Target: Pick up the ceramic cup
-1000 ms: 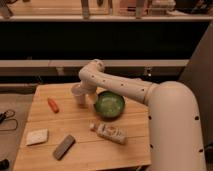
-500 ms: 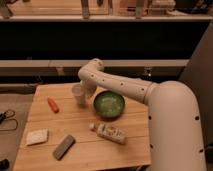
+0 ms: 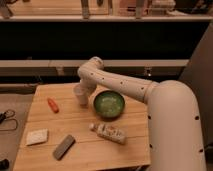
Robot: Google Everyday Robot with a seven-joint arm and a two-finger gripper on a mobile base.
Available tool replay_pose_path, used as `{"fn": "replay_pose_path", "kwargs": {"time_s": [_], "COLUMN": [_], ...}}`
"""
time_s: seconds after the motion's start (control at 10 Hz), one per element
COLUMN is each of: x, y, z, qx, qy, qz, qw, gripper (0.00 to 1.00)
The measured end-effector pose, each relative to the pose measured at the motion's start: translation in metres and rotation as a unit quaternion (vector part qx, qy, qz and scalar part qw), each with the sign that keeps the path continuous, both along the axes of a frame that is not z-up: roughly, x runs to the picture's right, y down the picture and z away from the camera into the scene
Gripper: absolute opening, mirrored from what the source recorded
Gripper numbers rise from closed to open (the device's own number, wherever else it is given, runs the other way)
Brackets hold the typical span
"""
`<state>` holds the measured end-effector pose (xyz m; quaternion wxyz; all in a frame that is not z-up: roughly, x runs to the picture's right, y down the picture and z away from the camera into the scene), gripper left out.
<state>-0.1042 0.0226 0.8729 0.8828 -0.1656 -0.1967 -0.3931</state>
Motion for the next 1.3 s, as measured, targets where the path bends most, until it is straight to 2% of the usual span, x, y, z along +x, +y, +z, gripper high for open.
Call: {"fn": "replay_pose_path", "kwargs": {"time_s": [1.3], "x": [-0.002], "y": [-0.021], "z": [-0.03], "qx": [-0.01], "qy": [-0.004], "qz": [-0.012], "qw": [0.9999], "gripper": [0.0]}}
